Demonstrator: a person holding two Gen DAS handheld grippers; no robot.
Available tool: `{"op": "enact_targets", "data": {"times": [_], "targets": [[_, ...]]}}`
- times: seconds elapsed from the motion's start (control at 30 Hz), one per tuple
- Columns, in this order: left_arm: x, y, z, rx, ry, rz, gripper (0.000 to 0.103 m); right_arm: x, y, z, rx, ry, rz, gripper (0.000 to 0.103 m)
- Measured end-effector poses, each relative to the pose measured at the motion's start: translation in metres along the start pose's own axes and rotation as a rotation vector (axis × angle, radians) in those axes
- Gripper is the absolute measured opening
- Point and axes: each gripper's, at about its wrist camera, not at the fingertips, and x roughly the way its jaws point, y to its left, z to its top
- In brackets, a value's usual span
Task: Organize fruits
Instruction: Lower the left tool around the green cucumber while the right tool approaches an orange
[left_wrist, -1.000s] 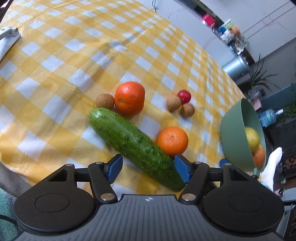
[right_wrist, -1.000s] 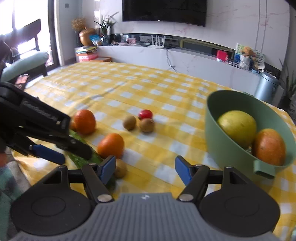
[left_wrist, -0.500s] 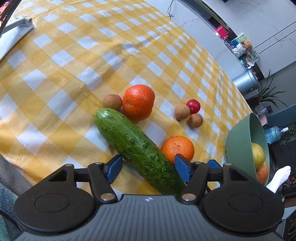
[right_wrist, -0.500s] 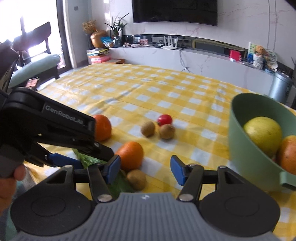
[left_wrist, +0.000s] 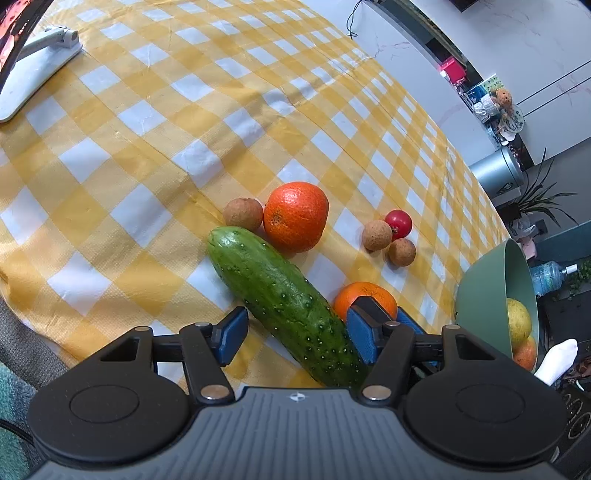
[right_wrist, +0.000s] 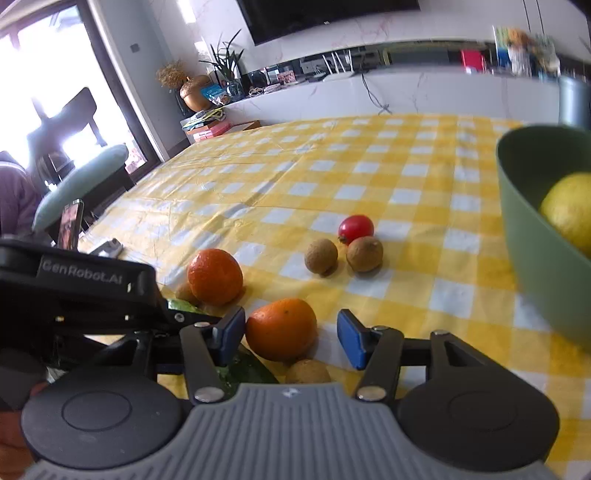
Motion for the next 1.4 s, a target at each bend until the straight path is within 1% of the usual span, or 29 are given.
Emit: {"op": "enact_targets", "data": {"times": [0.03, 0.07, 0.17, 0.27, 0.4, 0.47, 0.53, 0.6, 0.67, 0.73, 0.83, 0.93, 0.97, 1.03, 1.07, 1.13, 1.2, 1.23, 1.3, 1.37, 1.4], "targets": [[0.0, 0.0, 0.0, 0.001, -0.001, 0.0, 0.072, 0.001, -0.001, 0.0, 0.014, 0.005, 0.017, 0.044], [0.0, -0.001, 0.0, 0.003, 0.001, 0.0, 0.072, 0.001, -0.002, 0.001, 0.022, 0.008, 0.033, 0.041], [0.001, -0.003, 0.0, 0.009, 0.003, 0.002, 0.073, -0.001, 0.004, 0.0, -0.014, 0.012, 0.007, 0.041], [0.002, -0.006, -0.001, 0.014, -0.001, 0.016, 0.073, -0.006, 0.006, 0.001, -0.05, 0.004, -0.041, 0.041], [0.003, -0.012, -0.003, 0.015, -0.012, 0.045, 0.074, -0.02, -0.004, 0.003, -0.041, -0.019, -0.117, 0.041], [0.005, -0.018, -0.004, 0.01, -0.023, 0.075, 0.08, -0.026, -0.011, 0.004, -0.039, -0.023, -0.169, 0.041], [0.007, -0.025, -0.007, 0.01, -0.039, 0.113, 0.083, -0.031, -0.018, 0.003, -0.025, -0.022, -0.211, 0.041], [0.01, -0.033, -0.01, 0.016, -0.058, 0.155, 0.085, -0.035, -0.024, 0.003, -0.011, -0.019, -0.242, 0.041], [0.013, -0.041, -0.015, 0.03, -0.081, 0.198, 0.089, -0.036, -0.029, 0.003, 0.001, -0.015, -0.265, 0.041], [0.017, -0.05, -0.019, 0.062, -0.1, 0.246, 0.091, -0.037, -0.032, 0.002, 0.019, -0.007, -0.275, 0.041], [0.023, -0.061, -0.026, 0.112, -0.121, 0.302, 0.091, -0.037, -0.037, 0.002, 0.043, -0.003, -0.271, 0.041], [0.026, -0.065, -0.031, 0.151, -0.141, 0.334, 0.091, -0.037, -0.036, 0.001, 0.044, 0.0, -0.268, 0.042], [0.026, -0.067, -0.033, 0.163, -0.146, 0.338, 0.089, -0.037, -0.036, 0.001, 0.043, 0.001, -0.268, 0.042], [0.024, -0.066, -0.036, 0.179, -0.161, 0.34, 0.085, -0.037, -0.036, 0.001, 0.045, 0.0, -0.267, 0.042], [0.023, -0.064, -0.037, 0.185, -0.162, 0.329, 0.084, -0.038, -0.036, 0.001, 0.046, -0.001, -0.265, 0.042], [0.02, -0.061, -0.037, 0.196, -0.162, 0.301, 0.083, -0.037, -0.037, 0.001, 0.055, -0.004, -0.254, 0.048], [0.017, -0.056, -0.036, 0.192, -0.156, 0.267, 0.08, -0.037, -0.037, 0.0, 0.066, -0.005, -0.246, 0.051], [0.015, -0.053, -0.035, 0.181, -0.151, 0.247, 0.077, -0.037, -0.038, 0.001, 0.071, -0.007, -0.24, 0.054], [0.012, -0.049, -0.033, 0.164, -0.134, 0.206, 0.069, -0.037, -0.04, 0.001, 0.095, -0.016, -0.217, 0.056], [0.009, -0.047, -0.031, 0.167, -0.112, 0.176, 0.064, -0.037, -0.043, 0.001, 0.117, -0.02, -0.205, 0.057], [0.007, -0.046, -0.031, 0.175, -0.103, 0.163, 0.063, -0.037, -0.044, 0.001, 0.123, -0.019, -0.205, 0.057]]}}
